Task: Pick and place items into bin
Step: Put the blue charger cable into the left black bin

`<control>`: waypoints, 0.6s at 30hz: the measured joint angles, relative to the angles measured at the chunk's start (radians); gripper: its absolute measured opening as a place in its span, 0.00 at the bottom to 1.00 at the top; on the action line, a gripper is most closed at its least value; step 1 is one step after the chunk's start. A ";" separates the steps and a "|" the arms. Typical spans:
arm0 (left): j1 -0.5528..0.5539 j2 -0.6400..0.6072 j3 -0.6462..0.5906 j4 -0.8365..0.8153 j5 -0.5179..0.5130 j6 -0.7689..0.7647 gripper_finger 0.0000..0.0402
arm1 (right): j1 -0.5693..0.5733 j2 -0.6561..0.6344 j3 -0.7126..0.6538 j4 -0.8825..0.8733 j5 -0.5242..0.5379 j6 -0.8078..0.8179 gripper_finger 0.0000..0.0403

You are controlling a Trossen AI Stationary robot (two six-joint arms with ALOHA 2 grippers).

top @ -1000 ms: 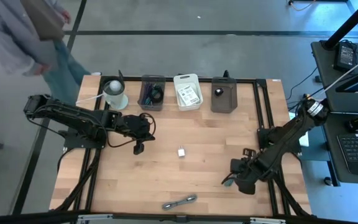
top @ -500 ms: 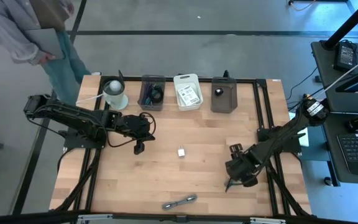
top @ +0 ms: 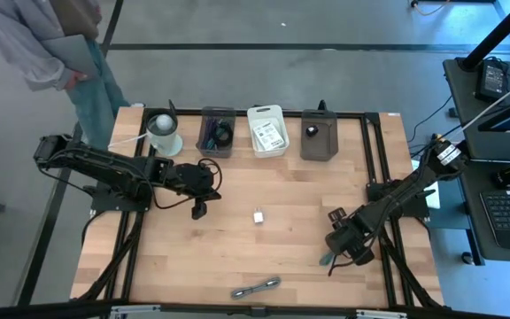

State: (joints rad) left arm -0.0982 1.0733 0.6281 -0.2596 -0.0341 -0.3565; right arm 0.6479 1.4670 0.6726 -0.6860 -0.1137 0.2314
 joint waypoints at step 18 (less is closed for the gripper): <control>0.000 0.000 0.000 0.003 -0.130 -0.155 0.07 | -0.046 -0.091 -0.045 -0.040 0.202 0.111 0.06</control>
State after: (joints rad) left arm -0.0982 1.0733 0.6281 -0.2569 -0.1642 -0.5114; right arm 0.6016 1.3763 0.6279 -0.7257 0.0880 0.3426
